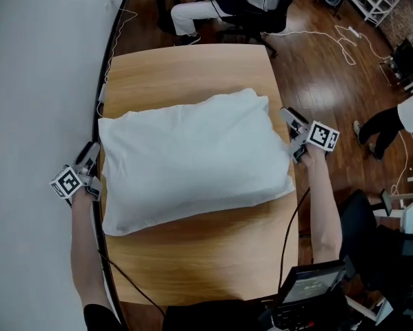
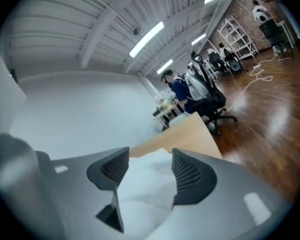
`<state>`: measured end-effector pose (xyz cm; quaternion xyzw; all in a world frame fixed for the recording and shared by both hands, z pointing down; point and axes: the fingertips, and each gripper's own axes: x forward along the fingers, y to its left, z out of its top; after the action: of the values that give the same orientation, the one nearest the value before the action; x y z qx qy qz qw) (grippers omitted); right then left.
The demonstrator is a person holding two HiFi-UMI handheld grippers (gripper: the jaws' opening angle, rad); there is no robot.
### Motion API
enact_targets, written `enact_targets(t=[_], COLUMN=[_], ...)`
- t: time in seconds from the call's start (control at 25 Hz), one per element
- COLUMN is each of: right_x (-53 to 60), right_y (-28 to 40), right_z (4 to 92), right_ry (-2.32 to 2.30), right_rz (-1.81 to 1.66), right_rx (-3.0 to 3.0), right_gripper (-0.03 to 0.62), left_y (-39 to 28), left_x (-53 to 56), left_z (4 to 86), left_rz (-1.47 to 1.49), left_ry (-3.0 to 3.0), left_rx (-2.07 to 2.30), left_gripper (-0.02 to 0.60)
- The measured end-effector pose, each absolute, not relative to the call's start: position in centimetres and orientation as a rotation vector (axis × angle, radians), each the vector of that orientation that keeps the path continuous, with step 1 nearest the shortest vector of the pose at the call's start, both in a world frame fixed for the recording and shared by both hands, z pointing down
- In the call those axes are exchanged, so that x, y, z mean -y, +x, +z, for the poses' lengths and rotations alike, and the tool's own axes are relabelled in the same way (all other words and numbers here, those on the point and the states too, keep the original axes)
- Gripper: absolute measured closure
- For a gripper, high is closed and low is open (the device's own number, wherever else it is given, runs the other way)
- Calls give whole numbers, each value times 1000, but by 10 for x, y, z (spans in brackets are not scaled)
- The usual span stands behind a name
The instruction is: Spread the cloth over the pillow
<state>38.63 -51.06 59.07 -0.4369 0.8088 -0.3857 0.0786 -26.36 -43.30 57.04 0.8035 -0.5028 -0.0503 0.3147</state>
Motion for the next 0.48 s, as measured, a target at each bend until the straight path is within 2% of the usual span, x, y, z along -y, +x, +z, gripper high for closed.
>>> enact_targets(t=[0.12,0.2,0.28,0.32,0.48], right_x=[429,349,264,224,87], right_y=[377,361,335,318,224], right_z=[515,480,468,473,528], right_ry=[-1243,-1190,-1135,-1109,-963], right_rz=[-860,-744,-723,-759,-1080], right_rx=[-2409,-2398,-2396,-2400,-2436], right_gripper=[394,493,585,591,591], left_y=[-229,-207,-184,-171,-113], left_x=[366,297,227,195,81], left_z=[485,442,418,414,413], left_rz=[-412,-575,-685,-709,-666], left_ry=[2328,2447,2512,2526,2537], left_rx=[1261,1173,1090,1051,884], left_gripper=[410,496,537,571,578])
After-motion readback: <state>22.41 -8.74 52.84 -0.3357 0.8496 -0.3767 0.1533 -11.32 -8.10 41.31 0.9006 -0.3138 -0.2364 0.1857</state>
